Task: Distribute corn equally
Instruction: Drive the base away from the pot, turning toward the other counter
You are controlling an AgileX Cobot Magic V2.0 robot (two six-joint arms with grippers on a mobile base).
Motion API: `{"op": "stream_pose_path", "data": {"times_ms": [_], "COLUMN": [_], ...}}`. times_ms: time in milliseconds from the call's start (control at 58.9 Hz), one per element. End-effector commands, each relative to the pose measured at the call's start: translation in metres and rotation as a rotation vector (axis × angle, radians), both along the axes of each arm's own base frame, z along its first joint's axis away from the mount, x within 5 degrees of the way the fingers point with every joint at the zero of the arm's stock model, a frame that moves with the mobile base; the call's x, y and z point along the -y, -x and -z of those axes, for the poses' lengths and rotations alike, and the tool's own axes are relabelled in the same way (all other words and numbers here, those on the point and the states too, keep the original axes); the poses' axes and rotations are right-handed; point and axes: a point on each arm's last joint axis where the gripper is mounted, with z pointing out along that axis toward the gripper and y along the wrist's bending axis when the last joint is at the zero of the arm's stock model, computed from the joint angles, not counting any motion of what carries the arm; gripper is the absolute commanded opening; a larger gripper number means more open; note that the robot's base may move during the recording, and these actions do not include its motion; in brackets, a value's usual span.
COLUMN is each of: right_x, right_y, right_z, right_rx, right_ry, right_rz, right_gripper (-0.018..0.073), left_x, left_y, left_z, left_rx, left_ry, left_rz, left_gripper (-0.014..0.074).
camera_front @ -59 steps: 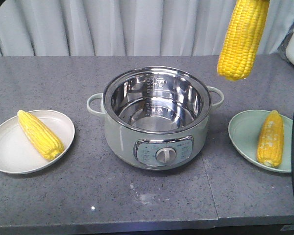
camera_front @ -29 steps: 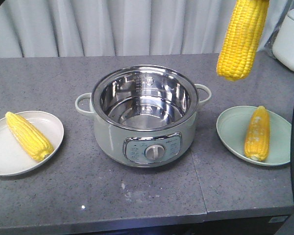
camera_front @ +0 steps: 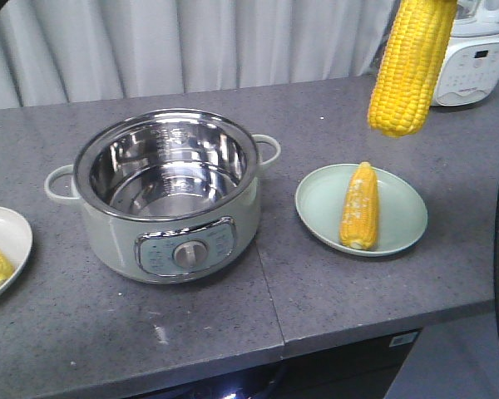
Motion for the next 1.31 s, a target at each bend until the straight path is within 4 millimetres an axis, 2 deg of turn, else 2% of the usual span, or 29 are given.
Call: {"op": "stream_pose_path", "data": {"times_ms": [0,1290], "right_x": [0.0008,0.0008], "right_y": [0.0149,0.0149], "right_z": [-0.0233,-0.0233], "right_rx": [0.117,0.117], "right_ry": [-0.037,-0.037], "right_rz": [0.006,0.006], "right_gripper": [-0.0008,-0.0008], "left_x": [-0.0036,-0.0036], "left_y": [0.006,0.006], "left_z": [-0.0127,-0.0127], "left_rx": [0.04,0.04], "left_ry": [0.026,0.026], "left_rz": [-0.032,-0.032], "left_gripper": [-0.0006,-0.0006]}}
